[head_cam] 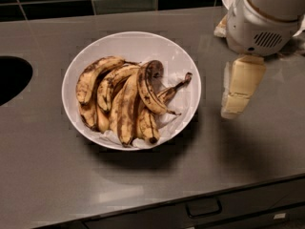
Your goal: Pick banana from white bowl
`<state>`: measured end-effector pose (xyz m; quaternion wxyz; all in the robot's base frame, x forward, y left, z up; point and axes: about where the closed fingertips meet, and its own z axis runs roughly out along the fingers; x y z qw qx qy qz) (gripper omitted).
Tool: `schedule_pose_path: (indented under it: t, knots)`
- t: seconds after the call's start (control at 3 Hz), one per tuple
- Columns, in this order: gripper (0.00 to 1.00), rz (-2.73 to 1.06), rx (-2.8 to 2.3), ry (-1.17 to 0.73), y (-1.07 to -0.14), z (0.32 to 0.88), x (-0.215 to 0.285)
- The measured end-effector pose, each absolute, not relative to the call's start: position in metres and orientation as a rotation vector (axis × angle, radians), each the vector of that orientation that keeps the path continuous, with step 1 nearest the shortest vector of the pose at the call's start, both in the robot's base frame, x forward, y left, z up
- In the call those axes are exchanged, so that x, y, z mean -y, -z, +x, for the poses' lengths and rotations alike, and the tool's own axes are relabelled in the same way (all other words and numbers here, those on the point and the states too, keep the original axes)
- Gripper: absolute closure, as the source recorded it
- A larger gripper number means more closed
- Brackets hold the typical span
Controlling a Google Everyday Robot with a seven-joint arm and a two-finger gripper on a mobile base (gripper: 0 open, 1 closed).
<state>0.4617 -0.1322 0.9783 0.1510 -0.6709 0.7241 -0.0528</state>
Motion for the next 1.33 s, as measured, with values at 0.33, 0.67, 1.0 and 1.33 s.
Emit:
schedule_pose_path:
  t: [0.33,0.67,1.0,1.33]
  knots:
    - [0.00,-1.875,-2.057,0.179,-0.987,0.466,0.122]
    - [0.00,-1.875,-2.057,0.179,-0.987,0.466,0.122]
    - [0.00,-1.783,-2.048,0.089,-0.994,0.471,0.112]
    - [0.00,-1.642,-2.002,-0.083,-0.997,0.482,0.099]
